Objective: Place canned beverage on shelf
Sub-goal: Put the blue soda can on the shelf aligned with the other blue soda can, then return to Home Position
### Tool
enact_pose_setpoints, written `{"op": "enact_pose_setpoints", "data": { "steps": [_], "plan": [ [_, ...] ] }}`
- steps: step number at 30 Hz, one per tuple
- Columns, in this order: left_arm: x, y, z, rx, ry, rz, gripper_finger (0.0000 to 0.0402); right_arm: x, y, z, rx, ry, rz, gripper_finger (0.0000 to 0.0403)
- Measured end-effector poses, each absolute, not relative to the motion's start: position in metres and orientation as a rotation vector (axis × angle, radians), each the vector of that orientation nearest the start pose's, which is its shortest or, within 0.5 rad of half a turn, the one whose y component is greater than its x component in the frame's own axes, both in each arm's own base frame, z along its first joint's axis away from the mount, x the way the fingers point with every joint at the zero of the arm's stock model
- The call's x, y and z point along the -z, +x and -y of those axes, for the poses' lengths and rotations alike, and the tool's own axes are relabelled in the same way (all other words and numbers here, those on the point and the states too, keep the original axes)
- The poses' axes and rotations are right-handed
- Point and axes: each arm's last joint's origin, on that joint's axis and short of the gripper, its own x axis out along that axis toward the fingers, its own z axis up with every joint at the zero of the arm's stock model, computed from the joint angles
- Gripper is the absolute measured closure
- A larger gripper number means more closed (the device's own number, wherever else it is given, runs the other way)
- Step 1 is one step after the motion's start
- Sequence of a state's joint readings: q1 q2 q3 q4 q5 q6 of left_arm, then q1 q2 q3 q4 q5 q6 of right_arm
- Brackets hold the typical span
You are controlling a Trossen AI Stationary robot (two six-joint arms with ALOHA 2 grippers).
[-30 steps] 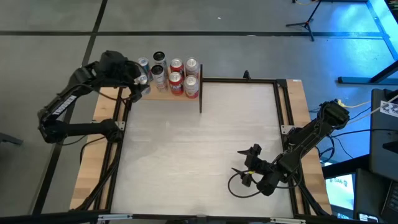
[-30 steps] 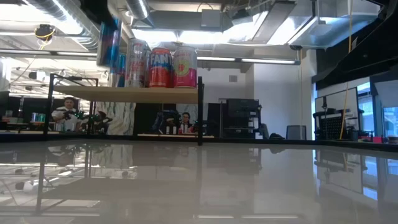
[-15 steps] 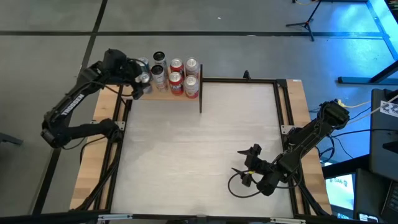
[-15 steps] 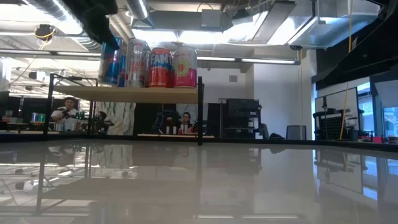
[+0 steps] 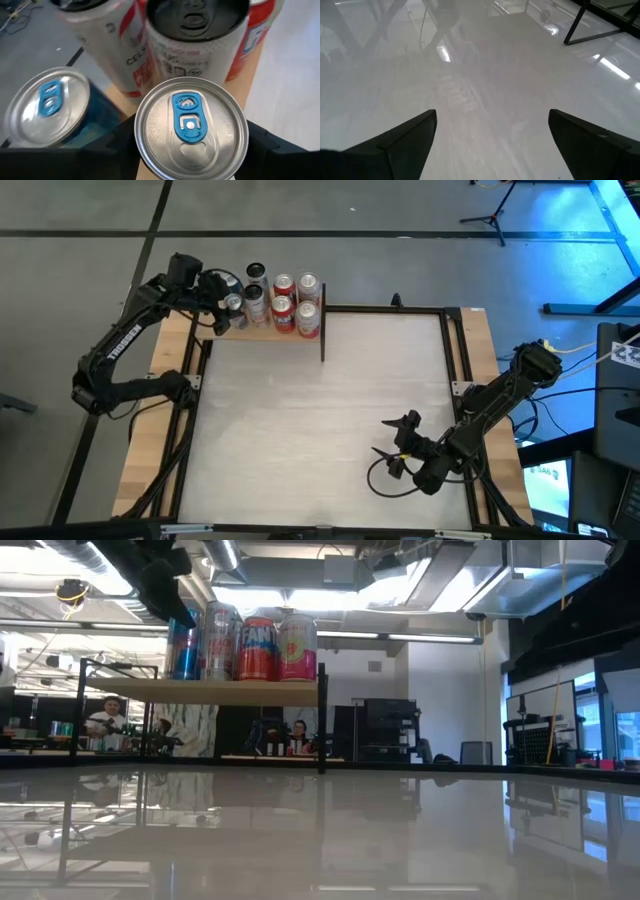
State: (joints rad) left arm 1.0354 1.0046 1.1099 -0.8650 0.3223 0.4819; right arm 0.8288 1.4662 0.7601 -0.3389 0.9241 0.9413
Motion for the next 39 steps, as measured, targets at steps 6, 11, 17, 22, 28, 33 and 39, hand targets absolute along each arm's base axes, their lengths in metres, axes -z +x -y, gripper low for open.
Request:
{"op": "enact_pose_setpoints", "data": {
  "steps": [6,11,17,22,28,33,39],
  "plan": [
    [-0.343,0.1,-0.162,-0.52,-0.03,-0.758,0.0175,-0.179,0.193,-0.176,0.379,0.099,-0.529,0.002],
    [-0.344,0.099,-0.163,-0.552,-0.036,-0.765,0.0152,-0.18,0.193,-0.176,0.397,0.138,-0.513,0.002],
    [-0.343,0.099,-0.163,-0.572,-0.062,-0.762,0.0135,-0.18,0.193,-0.176,0.398,0.144,-0.512,0.002],
    [-0.343,0.098,-0.164,-0.594,-0.056,-0.778,0.0124,-0.18,0.193,-0.176,0.398,0.144,-0.512,0.002],
    [-0.343,0.098,-0.164,-0.621,-0.048,-0.796,0.0084,-0.18,0.193,-0.176,0.398,0.144,-0.512,0.002],
    [-0.346,0.098,-0.164,-0.628,-0.047,-0.763,0.0056,-0.18,0.193,-0.176,0.398,0.144,-0.512,0.002],
    [-0.354,0.094,-0.155,-0.61,-0.019,-0.697,0.0052,-0.18,0.193,-0.176,0.398,0.144,-0.513,0.002]
  ]
}}
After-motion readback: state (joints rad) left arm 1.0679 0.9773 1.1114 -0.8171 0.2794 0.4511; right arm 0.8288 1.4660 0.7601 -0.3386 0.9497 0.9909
